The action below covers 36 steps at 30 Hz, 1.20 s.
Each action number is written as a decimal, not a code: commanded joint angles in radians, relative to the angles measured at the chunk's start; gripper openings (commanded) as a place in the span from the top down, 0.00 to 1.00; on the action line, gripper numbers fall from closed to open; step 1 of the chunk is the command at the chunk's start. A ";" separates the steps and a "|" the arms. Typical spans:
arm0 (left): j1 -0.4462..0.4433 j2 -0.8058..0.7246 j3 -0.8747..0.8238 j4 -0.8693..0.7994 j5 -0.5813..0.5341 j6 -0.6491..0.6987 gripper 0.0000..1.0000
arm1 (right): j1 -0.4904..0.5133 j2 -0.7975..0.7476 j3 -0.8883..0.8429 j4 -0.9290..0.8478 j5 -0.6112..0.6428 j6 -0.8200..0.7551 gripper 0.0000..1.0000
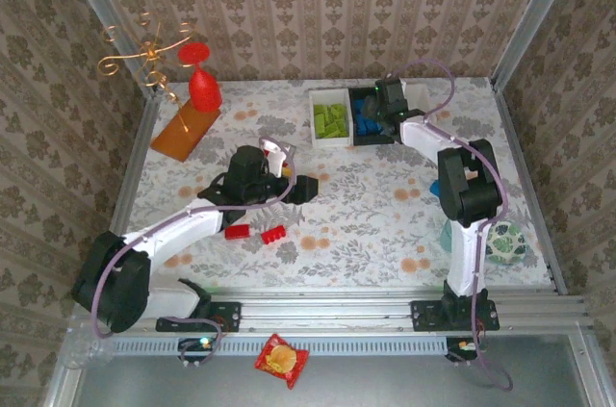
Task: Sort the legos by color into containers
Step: Place the lego in the container, then pick up the lego from the middle-right of the table.
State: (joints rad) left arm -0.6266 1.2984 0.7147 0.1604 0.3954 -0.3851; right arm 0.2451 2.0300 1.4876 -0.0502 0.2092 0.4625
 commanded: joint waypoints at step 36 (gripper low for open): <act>0.052 -0.050 -0.035 0.053 0.102 -0.055 0.03 | -0.260 -0.443 -0.593 -0.348 -0.026 0.143 0.26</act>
State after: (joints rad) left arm -0.5823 1.2720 0.6907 0.1825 0.4709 -0.4191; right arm -0.0105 1.5597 0.8597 -0.3771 0.2081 0.5838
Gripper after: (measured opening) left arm 0.974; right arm 0.744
